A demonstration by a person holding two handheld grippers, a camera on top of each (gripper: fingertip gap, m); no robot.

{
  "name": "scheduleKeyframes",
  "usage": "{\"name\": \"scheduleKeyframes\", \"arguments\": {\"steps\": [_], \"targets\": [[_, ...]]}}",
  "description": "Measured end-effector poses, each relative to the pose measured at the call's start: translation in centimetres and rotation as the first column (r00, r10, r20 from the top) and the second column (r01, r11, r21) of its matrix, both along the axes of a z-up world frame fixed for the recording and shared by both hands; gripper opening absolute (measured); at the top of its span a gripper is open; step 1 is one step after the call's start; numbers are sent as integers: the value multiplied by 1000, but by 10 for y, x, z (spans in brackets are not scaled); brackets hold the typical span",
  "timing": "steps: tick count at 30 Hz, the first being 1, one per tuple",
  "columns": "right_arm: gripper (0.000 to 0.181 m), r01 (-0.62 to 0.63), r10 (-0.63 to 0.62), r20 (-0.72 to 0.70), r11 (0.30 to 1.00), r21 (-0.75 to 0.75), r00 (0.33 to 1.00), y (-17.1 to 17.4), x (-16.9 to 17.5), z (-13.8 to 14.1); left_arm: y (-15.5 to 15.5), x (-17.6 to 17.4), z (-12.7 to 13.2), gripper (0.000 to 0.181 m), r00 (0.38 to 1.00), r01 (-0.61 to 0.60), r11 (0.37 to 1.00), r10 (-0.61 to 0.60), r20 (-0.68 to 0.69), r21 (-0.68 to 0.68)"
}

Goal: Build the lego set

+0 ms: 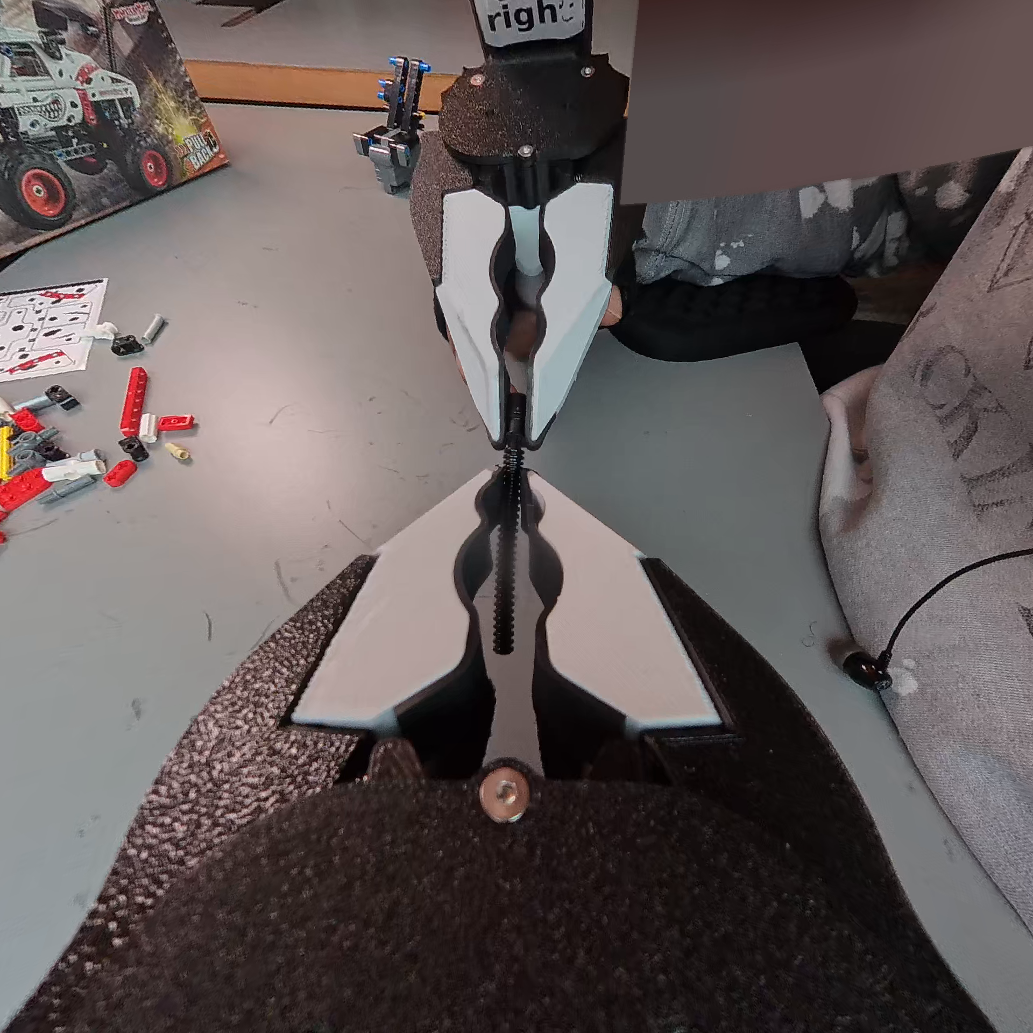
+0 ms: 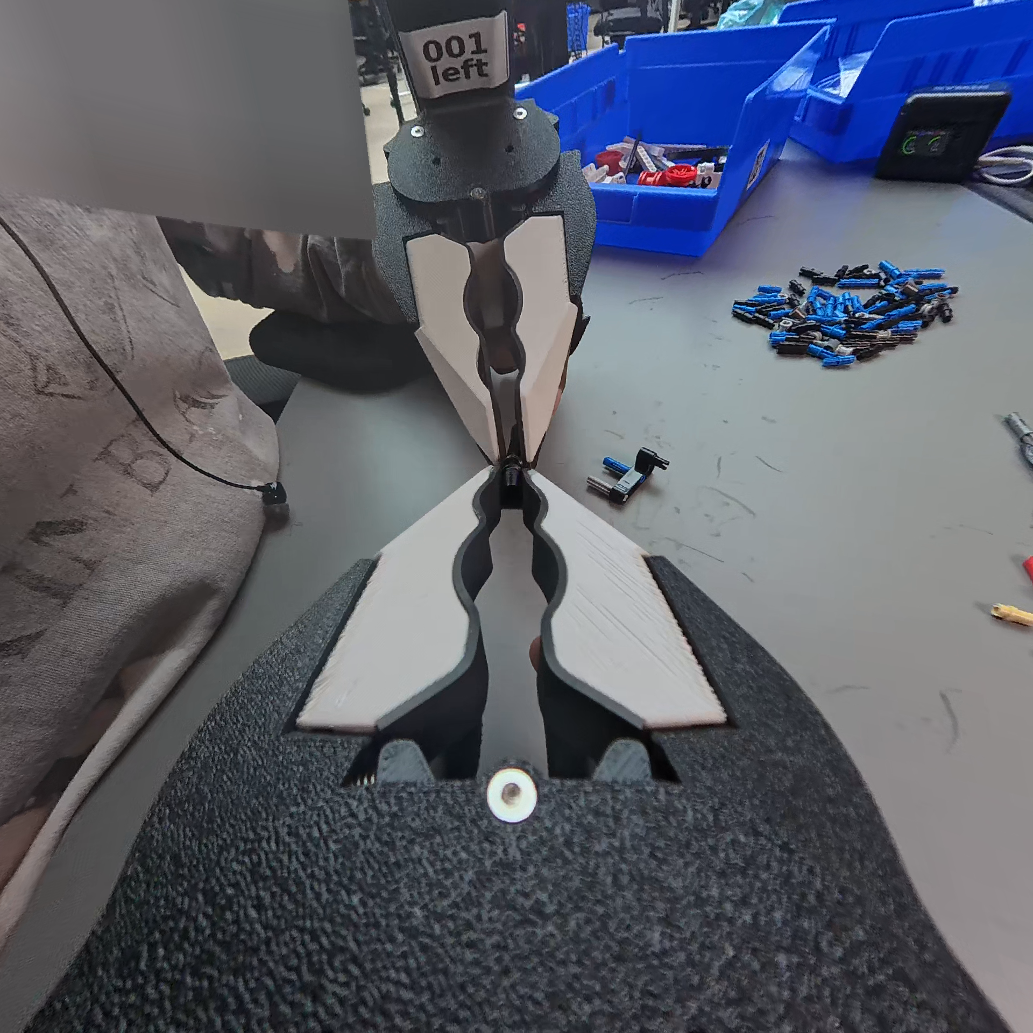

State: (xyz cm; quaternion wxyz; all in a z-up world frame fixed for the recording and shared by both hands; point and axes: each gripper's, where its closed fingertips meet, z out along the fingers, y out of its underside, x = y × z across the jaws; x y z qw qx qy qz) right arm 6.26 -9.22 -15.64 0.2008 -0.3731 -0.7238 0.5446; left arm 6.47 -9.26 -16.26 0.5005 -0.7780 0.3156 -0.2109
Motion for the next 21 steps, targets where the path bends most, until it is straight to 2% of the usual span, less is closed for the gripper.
{"name": "scheduleKeyframes", "arguments": {"steps": [7, 13, 18, 21], "targets": [[7, 3, -4, 12, 997, 74, 1000, 1, 1, -7, 0, 1, -3, 4, 1000, 4, 1000, -4, -19, -14], [6, 8, -8, 7, 999, 44, 1000, 1, 0, -5, 1, 1, 0, 4, 1000, -1, 1000, 1, 6, -8], [6, 39, -40, 15, 999, 30, 999, 6, -5, -5, 6, -3, 0, 4, 999, -38, 999, 38, -6, -5], [6, 31, -31, -1, 999, 28, 1000, 4, -4, -3, 4, -1, 2, 4, 999, -21, 1000, 21, -25, 9]]}}
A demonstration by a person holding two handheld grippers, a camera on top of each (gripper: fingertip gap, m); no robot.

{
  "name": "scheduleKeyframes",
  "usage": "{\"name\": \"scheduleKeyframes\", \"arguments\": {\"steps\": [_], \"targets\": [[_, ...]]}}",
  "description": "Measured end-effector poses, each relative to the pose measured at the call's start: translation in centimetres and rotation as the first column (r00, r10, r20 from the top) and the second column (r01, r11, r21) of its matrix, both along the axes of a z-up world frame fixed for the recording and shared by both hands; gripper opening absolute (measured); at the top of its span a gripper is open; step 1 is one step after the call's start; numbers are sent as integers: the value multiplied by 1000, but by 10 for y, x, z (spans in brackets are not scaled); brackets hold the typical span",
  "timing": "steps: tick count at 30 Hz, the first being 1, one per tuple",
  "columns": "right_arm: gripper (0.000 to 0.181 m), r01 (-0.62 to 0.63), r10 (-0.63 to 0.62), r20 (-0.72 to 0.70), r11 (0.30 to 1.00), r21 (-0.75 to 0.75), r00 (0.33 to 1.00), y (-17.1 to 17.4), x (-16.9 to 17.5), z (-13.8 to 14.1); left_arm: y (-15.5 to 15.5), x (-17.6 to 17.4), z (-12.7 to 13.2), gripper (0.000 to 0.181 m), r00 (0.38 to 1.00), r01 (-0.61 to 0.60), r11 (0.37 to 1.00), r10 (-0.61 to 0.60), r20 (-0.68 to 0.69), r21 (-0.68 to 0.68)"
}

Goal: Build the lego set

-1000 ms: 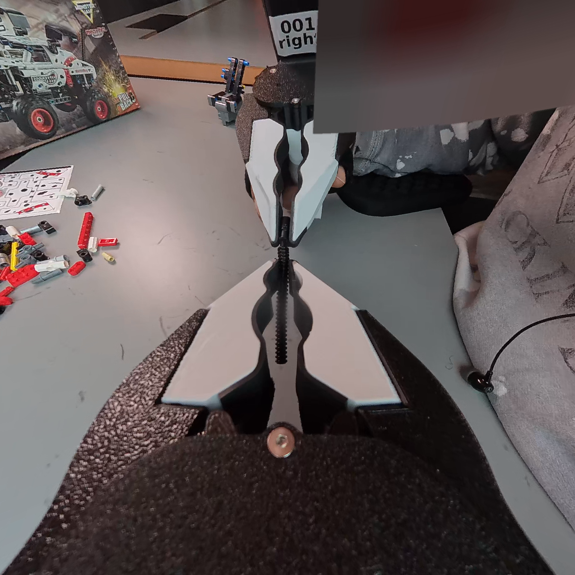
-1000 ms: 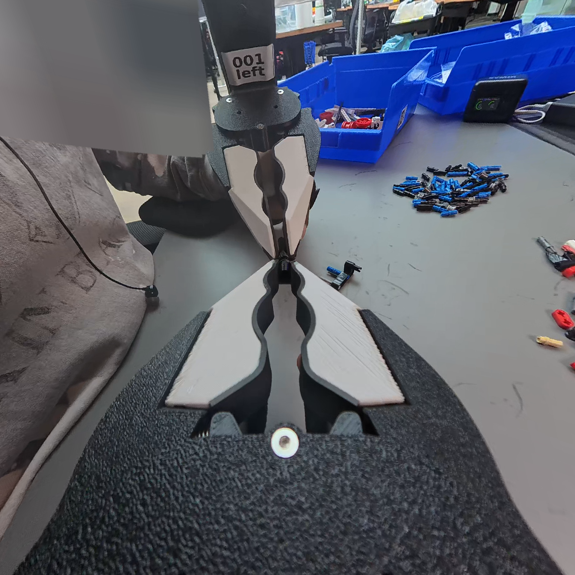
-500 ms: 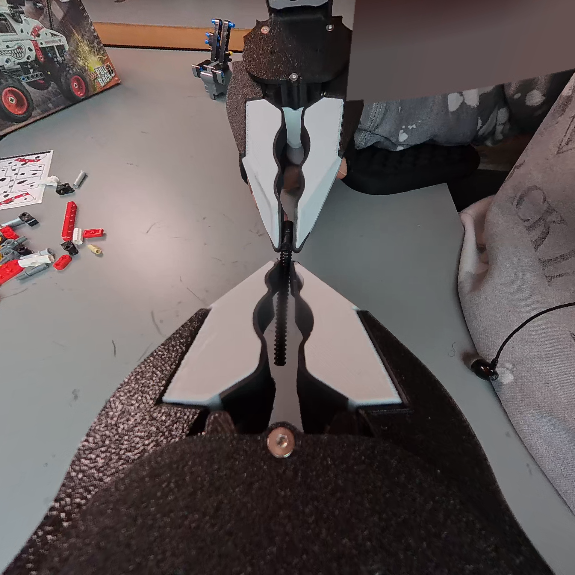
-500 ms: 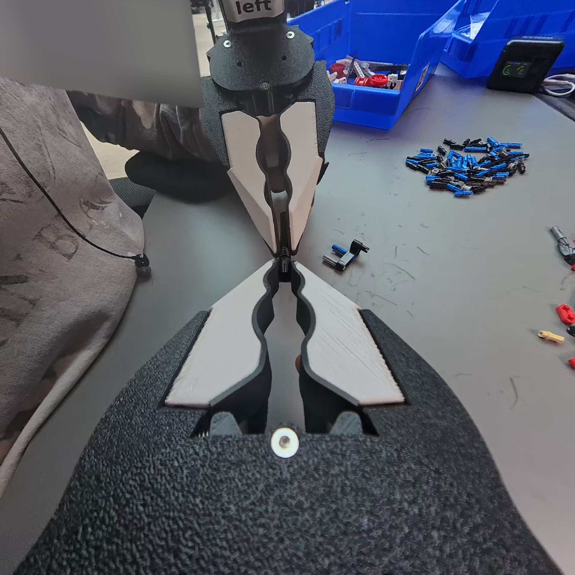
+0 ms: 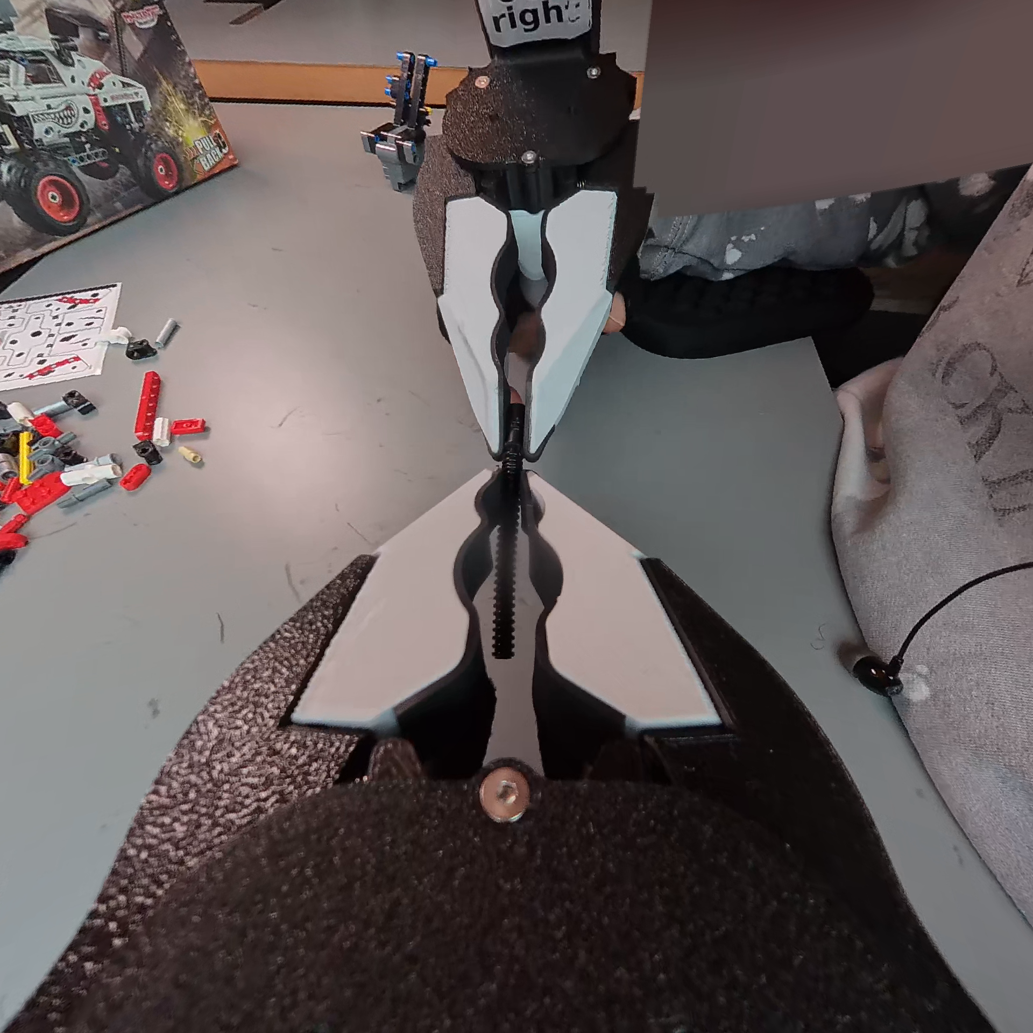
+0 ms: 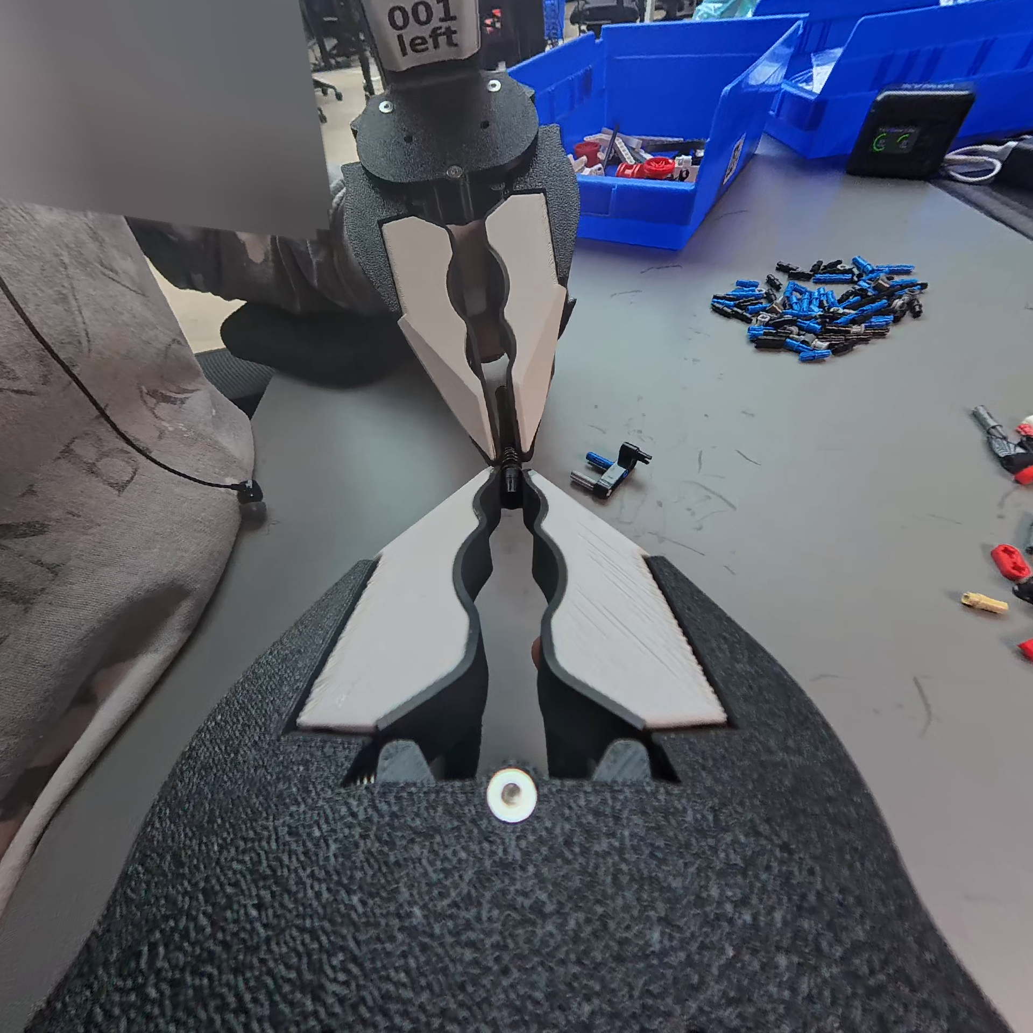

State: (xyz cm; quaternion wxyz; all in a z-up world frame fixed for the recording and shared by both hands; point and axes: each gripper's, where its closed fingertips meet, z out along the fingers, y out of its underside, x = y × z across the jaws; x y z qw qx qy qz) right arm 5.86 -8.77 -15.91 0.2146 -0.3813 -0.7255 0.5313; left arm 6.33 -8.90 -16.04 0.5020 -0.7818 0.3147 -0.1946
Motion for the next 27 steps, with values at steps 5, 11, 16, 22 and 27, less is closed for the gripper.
{"name": "scheduleKeyframes", "arguments": {"steps": [5, 11, 16, 22, 27], "targets": [[6, -35, 35, 28, 999, 2, 999, -5, 4, -3, -3, 4, -3, 3, 1000, 21, 1000, -21, -2, -15], [6, -79, 75, 62, 995, 57, 995, -11, 9, -12, -7, 11, -11, 3, 997, 58, 998, -59, -42, -27], [6, 8, -8, -1, 999, 48, 1000, 2, -1, -3, 5, -1, 0, 5, 997, 8, 999, -5, 76, -41], [28, 115, -100, -184, 991, 74, 978, 15, -7, 28, 13, -11, 21, 6, 955, -26, 998, 43, 293, -61], [23, 125, -112, -204, 991, 52, 973, 16, -6, 33, 10, -13, 27, 6, 946, -38, 998, 54, 320, -55]]}}
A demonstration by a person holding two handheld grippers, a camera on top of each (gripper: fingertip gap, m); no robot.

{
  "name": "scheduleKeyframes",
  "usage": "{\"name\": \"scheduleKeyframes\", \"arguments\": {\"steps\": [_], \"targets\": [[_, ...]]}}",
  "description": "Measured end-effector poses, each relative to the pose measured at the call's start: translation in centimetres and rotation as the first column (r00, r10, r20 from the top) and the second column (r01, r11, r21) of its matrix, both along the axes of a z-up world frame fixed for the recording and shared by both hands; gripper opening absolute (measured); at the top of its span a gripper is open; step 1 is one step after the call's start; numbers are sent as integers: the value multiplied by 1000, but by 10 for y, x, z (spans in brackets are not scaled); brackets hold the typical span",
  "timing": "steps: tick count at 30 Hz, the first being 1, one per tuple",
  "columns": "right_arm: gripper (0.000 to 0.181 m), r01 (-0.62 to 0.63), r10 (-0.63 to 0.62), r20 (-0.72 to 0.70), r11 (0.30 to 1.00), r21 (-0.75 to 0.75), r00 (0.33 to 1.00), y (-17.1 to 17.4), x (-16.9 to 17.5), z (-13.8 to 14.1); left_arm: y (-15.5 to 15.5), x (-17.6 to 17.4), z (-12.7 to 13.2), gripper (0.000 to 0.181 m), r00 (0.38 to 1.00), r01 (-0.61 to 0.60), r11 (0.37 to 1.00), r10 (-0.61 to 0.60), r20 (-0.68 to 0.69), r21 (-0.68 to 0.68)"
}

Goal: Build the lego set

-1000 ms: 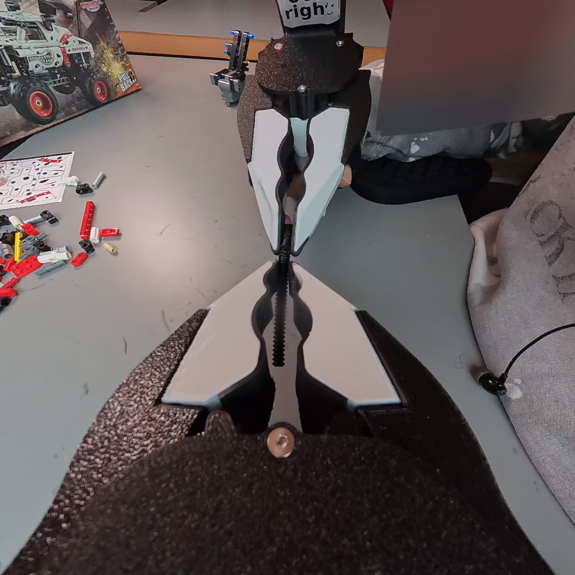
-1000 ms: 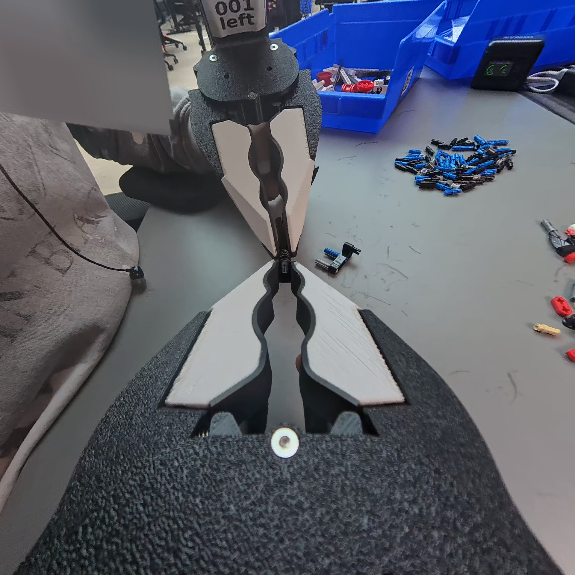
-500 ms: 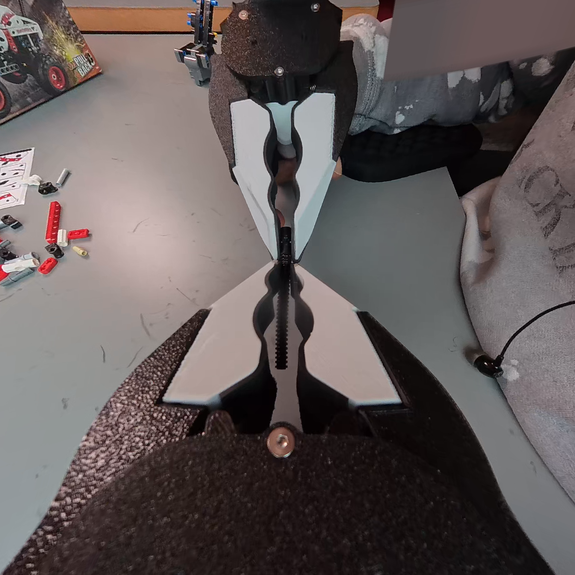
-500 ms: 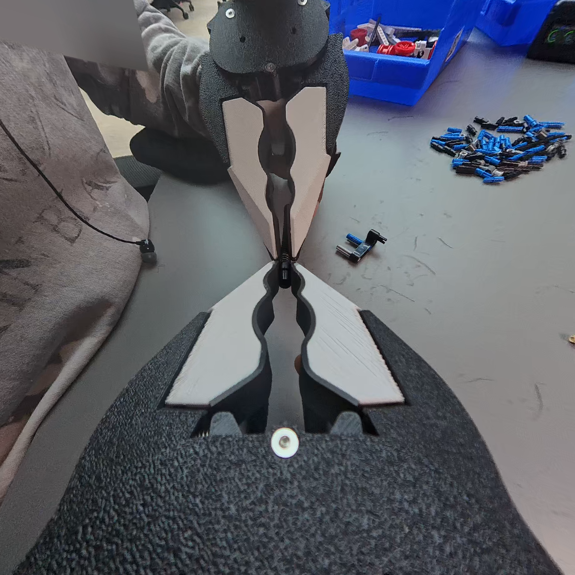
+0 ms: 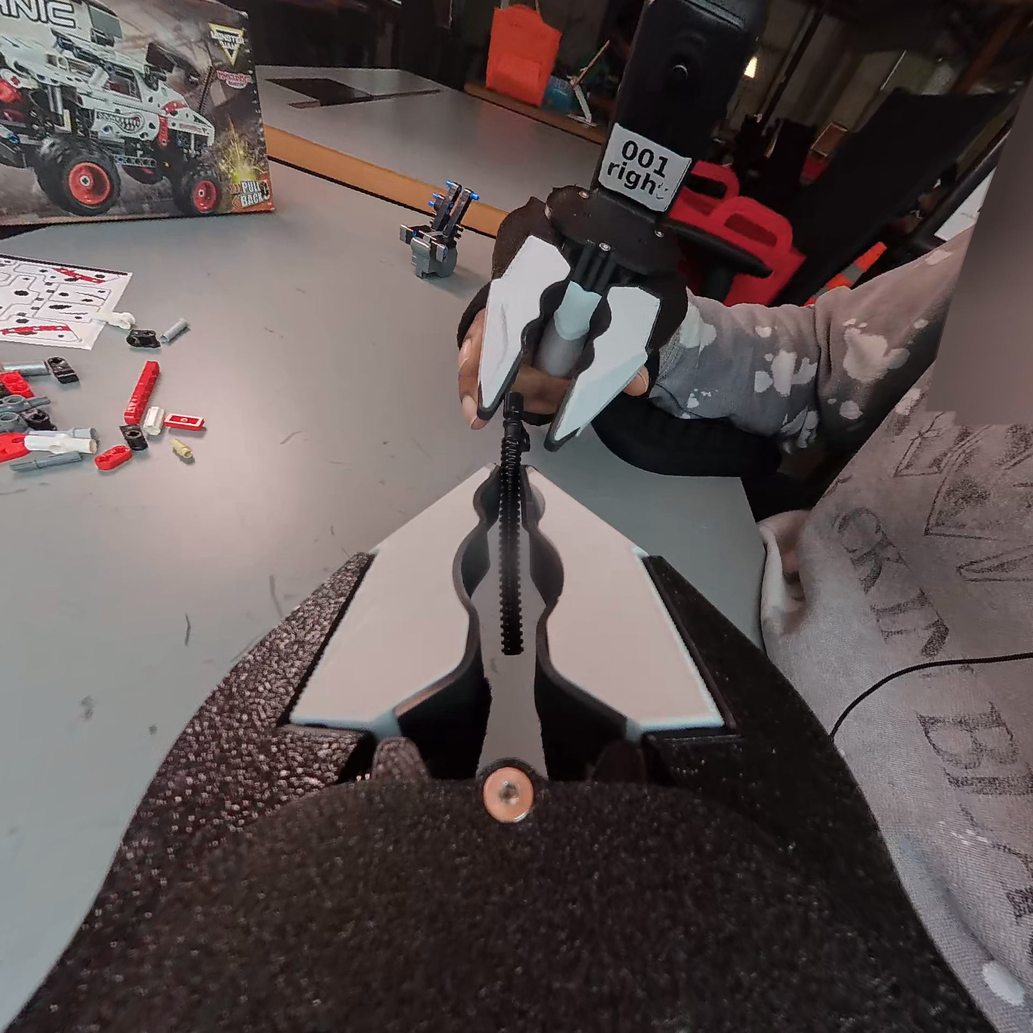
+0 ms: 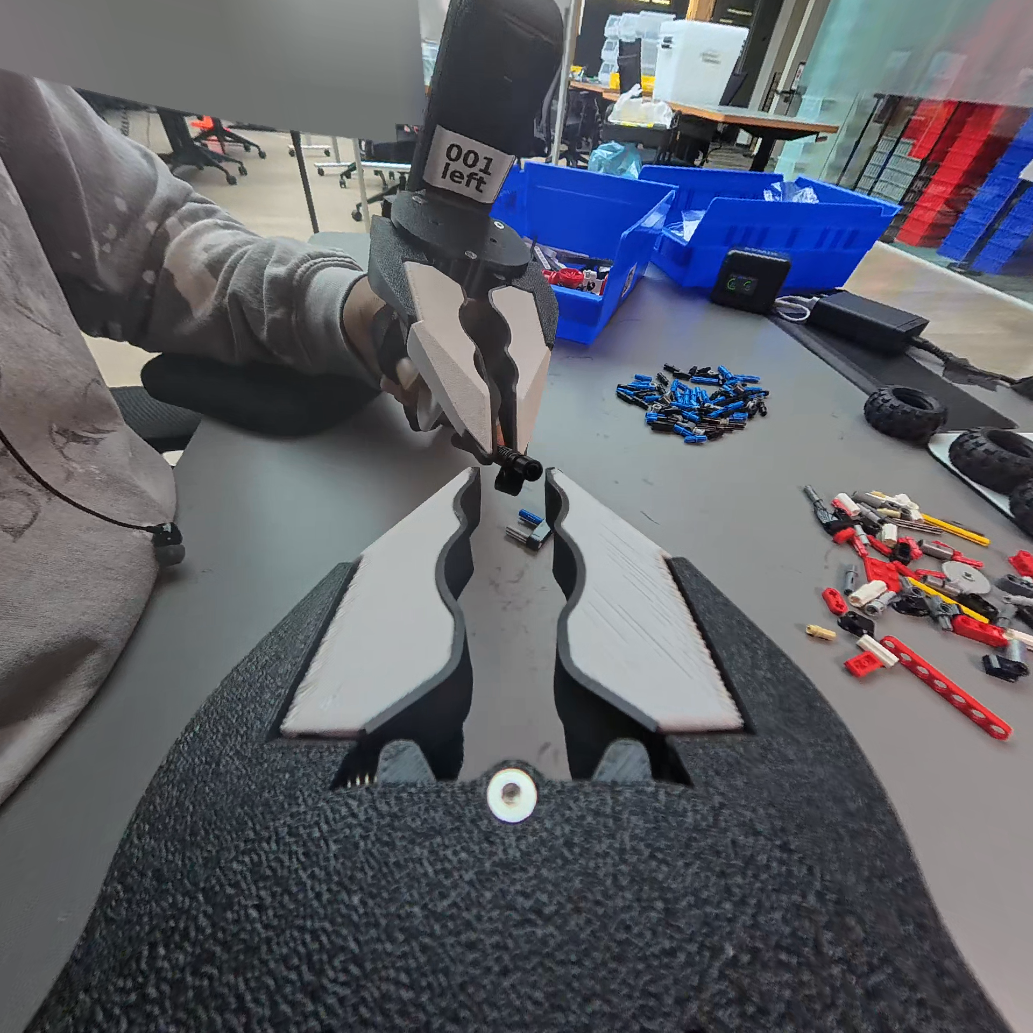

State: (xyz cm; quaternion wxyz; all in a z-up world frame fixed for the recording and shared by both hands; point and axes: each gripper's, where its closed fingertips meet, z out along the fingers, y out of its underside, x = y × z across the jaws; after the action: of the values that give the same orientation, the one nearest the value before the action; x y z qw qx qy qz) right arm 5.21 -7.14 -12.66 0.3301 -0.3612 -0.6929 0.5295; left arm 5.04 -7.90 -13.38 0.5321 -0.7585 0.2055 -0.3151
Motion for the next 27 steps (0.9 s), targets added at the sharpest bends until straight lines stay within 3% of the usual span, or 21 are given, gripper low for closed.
{"name": "scheduleKeyframes", "arguments": {"steps": [5, 18, 23, 27], "targets": [[9, -11, 13, 9, 992, -126, 1000, 6, 3, 10, -1, 0, 0, 6, 1000, -6, 1000, 6, -11, 8], [6, -100, 116, 105, 984, -149, 988, -12, 10, 0, -8, 21, -17, 10, 995, 75, 994, -80, -60, -75], [8, -76, 98, 92, 974, -213, 991, -8, 6, 12, -5, 19, -2, 7, 973, 112, 976, -69, 222, -185], [44, -43, 39, -66, 997, -62, 997, -8, 3, 26, 1, 8, 14, 5, 832, 171, 943, 16, 555, -284]]}}
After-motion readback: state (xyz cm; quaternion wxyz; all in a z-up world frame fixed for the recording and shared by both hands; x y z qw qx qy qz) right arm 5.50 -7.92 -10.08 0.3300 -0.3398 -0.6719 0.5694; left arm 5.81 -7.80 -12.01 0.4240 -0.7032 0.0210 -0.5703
